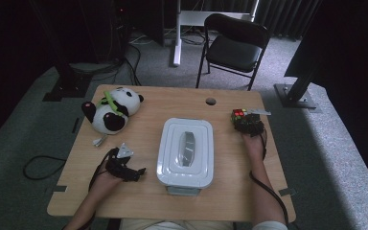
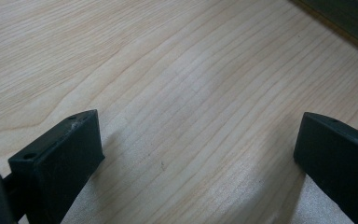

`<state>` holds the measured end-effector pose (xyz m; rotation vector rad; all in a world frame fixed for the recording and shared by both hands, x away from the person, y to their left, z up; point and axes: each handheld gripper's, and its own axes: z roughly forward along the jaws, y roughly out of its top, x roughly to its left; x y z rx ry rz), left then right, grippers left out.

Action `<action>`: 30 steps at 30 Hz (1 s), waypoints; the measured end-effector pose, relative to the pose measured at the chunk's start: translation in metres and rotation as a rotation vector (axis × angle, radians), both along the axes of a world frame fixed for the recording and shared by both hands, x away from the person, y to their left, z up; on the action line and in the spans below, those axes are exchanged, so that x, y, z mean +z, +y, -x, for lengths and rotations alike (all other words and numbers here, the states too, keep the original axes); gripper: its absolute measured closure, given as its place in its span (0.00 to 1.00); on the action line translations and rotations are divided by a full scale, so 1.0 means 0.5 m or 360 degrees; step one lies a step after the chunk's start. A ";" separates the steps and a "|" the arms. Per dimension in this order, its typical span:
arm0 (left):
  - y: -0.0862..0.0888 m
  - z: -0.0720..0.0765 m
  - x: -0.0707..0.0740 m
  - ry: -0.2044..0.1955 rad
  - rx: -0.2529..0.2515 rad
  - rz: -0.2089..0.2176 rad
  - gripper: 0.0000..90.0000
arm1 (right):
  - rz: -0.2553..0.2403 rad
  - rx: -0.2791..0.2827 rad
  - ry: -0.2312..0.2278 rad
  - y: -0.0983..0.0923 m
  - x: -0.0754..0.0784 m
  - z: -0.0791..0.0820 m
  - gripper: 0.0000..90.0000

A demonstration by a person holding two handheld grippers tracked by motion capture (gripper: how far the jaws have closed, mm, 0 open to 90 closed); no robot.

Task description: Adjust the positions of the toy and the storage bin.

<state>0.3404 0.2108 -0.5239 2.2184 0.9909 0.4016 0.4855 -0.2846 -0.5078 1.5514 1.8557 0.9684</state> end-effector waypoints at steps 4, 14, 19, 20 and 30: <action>0.000 0.000 0.000 -0.0001 0.0002 -0.0001 0.02 | 0.0008 0.0016 -0.0043 -0.013 0.016 0.030 0.38; 0.000 -0.001 0.000 -0.0002 0.0004 0.0000 0.02 | 0.0042 0.0065 -0.0075 -0.026 0.033 0.094 0.38; 0.000 -0.001 0.000 -0.0002 0.0005 0.0000 0.02 | 0.0045 0.0101 -0.0086 -0.028 0.033 0.132 0.38; 0.000 -0.001 0.000 -0.0002 0.0005 0.0000 0.02 | 0.0043 0.0109 -0.0091 -0.029 0.033 0.140 0.38; 0.001 -0.001 0.000 -0.0003 0.0009 -0.0002 0.02 | 0.0064 0.0170 -0.0121 -0.038 0.046 0.224 0.38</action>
